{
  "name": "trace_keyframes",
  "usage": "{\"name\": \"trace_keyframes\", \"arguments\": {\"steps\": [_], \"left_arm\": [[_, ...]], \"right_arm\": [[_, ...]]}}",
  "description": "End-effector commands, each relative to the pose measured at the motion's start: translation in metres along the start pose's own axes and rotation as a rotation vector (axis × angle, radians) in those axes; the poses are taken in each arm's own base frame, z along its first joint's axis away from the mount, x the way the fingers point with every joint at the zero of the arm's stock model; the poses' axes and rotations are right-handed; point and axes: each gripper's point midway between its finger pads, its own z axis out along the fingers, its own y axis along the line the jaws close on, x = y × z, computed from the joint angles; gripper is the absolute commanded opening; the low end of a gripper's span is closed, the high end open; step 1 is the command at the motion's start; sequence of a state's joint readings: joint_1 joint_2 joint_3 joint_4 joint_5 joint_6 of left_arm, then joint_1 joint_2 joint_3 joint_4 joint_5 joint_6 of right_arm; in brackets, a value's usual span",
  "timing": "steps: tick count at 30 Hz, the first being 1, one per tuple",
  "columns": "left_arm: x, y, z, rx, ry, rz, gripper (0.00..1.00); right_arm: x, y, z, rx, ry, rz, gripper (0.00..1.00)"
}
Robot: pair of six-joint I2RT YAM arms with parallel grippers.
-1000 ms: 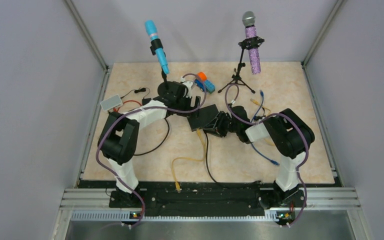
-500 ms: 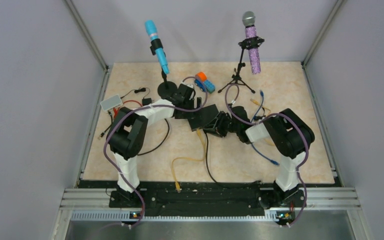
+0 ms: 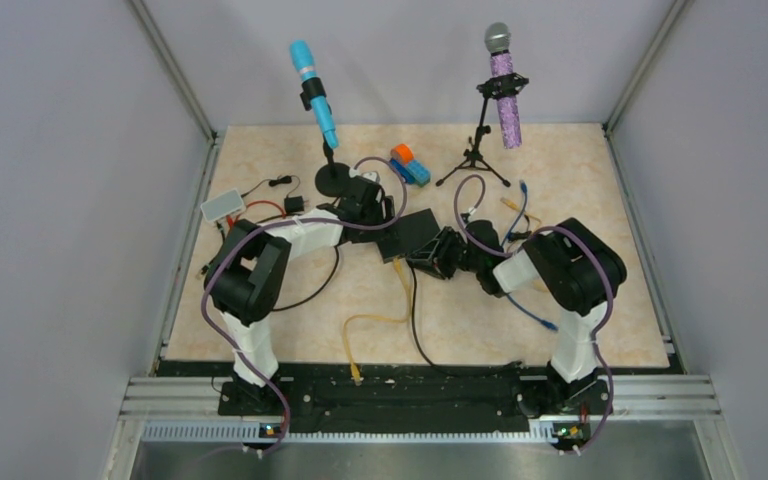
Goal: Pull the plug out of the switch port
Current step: Pull the connector from the switch port.
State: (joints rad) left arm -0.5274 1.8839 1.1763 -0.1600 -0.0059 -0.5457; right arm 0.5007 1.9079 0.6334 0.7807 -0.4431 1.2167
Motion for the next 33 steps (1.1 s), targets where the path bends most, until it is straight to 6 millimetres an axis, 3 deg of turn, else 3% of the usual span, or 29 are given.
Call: {"name": "trace_keyframes", "arguments": {"steps": [1, 8, 25, 33], "left_arm": [[0.032, 0.025, 0.002, -0.081, 0.071, 0.009, 0.70], [0.032, 0.027, 0.000, -0.090, 0.075, 0.032, 0.70], [0.029, 0.024, -0.002, -0.071, 0.070, 0.047, 0.69], [0.026, 0.021, -0.003, -0.060, 0.065, 0.052, 0.69]], "right_arm": [[-0.003, -0.011, 0.002, 0.010, -0.024, 0.032, 0.39], [-0.004, -0.009, 0.008, -0.046, -0.024, 0.094, 0.40], [-0.009, -0.010, 0.007, -0.015, -0.044, 0.063, 0.28], [-0.015, -0.004, 0.012, -0.032, -0.061, 0.075, 0.34]]}}
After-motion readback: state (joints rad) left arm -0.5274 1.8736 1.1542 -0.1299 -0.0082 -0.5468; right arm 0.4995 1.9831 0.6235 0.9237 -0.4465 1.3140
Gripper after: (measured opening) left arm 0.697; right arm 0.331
